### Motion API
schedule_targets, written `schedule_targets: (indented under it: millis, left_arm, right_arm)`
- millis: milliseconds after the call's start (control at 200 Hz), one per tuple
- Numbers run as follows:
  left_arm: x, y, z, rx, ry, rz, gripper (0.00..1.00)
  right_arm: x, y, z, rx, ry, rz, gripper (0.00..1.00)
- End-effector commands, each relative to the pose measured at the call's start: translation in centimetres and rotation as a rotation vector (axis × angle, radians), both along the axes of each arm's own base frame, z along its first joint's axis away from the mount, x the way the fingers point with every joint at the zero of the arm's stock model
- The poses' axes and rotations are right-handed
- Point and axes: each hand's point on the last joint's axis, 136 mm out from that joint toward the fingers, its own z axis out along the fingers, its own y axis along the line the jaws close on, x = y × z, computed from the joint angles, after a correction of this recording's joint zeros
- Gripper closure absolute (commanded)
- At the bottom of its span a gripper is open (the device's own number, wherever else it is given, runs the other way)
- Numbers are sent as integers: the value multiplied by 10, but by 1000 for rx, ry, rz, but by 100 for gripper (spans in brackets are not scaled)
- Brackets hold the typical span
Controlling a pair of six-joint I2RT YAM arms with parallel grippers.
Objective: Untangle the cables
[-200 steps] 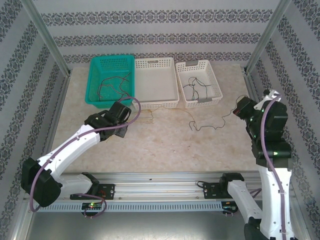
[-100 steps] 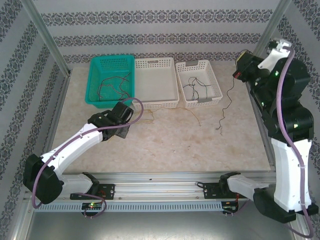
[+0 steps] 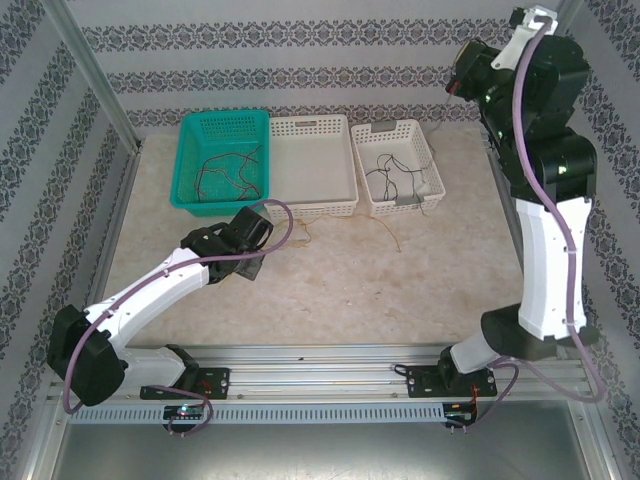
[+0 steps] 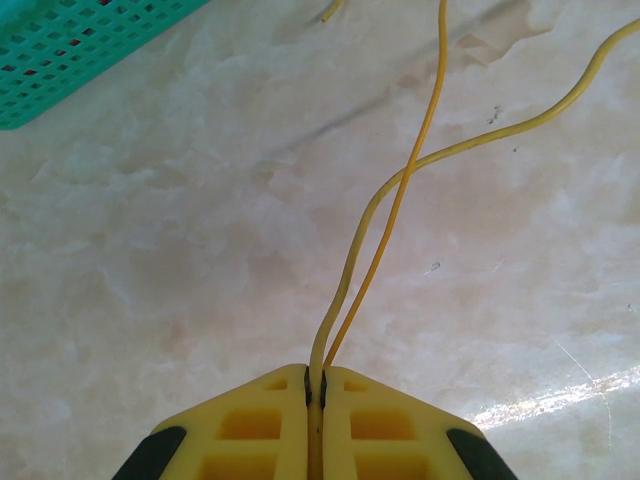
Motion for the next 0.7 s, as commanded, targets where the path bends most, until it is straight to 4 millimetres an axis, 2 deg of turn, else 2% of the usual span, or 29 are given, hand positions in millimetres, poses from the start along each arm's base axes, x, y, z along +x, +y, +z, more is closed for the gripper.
schedule_targets:
  millis: [0,125,310,515,699]
  left_arm:
    - [1,-5,3,15,-8,-34,100]
    - [1,-6,4,14,-10,-39,100]
    - [0,-8,4,10,-9,-46,100]
    - [-1,-11,5,8,-11,-57,100]
    - [-2,-12,7,3,-18,-61,100]
  right_arm:
    - [12,6,14,2,-51,6,100]
    - [35,11,13,-17,-70,7,100]
    - [70,9,-4,-31,-46,-29,100]
    - [112,20,-44,-69,24,-2,100]
    - [135,18,-99,-122,156,-14,100]
